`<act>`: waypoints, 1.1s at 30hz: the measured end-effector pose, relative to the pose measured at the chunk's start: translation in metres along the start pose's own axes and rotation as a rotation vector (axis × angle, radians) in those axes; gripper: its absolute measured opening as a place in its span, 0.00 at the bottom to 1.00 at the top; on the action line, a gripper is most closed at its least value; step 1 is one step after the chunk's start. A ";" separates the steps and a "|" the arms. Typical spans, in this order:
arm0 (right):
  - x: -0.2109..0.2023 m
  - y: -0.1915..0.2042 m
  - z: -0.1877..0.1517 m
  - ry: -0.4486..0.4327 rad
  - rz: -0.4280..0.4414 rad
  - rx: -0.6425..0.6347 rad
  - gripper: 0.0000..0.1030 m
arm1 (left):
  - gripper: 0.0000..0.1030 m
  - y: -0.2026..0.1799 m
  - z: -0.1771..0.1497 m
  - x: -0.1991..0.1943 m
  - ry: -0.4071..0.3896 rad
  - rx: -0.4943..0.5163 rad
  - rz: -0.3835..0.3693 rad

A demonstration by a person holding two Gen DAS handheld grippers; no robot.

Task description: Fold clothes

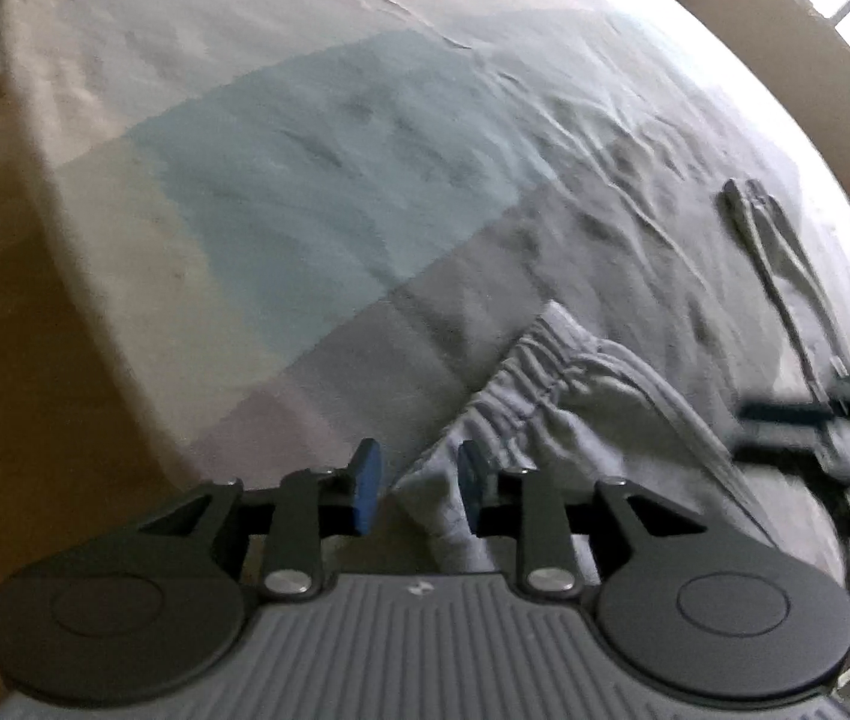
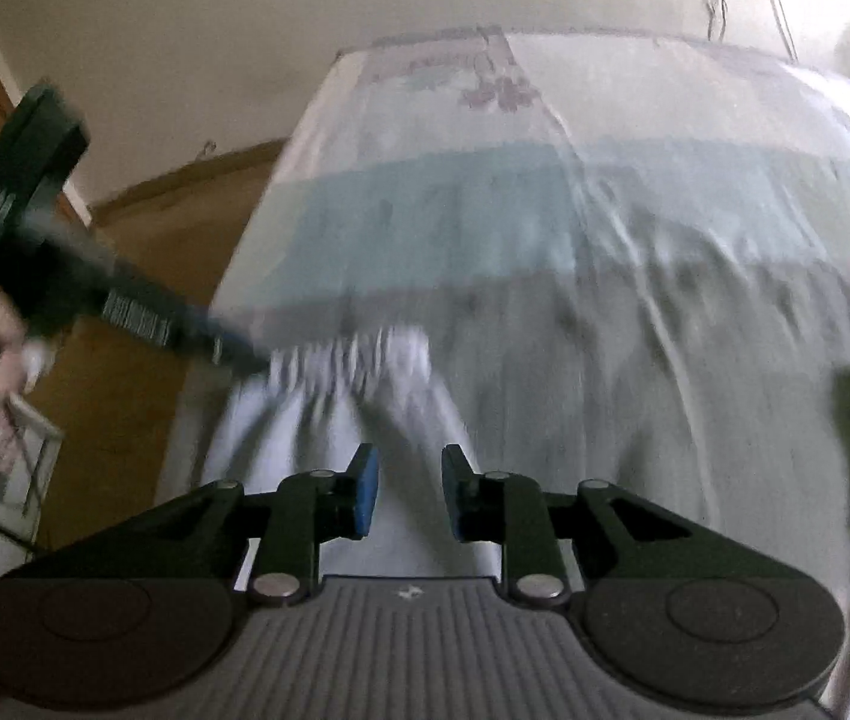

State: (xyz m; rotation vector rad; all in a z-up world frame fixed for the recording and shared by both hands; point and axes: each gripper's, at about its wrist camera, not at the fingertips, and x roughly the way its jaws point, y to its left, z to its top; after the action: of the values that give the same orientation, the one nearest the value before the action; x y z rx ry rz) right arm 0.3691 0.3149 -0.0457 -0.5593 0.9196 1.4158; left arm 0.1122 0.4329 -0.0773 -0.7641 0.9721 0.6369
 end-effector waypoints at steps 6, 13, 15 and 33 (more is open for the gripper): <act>-0.042 0.021 -0.079 0.131 -0.002 0.103 0.27 | 0.32 -0.031 -0.013 -0.025 -0.038 0.115 -0.012; -0.069 0.034 -0.152 0.212 -0.032 0.235 0.27 | 0.34 -0.090 -0.063 0.007 0.035 0.382 -0.125; -0.077 0.034 -0.166 0.214 -0.062 0.283 0.28 | 0.35 -0.087 -0.079 0.015 0.103 0.428 -0.052; -0.114 -0.014 -0.235 0.085 -0.379 0.570 0.32 | 0.40 -0.228 -0.096 0.035 0.128 0.962 -0.224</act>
State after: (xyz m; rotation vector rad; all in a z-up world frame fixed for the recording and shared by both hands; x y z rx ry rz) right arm 0.3442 0.0576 -0.0874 -0.3355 1.1575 0.7459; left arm 0.2553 0.2287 -0.0787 -0.0447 1.1372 -0.1119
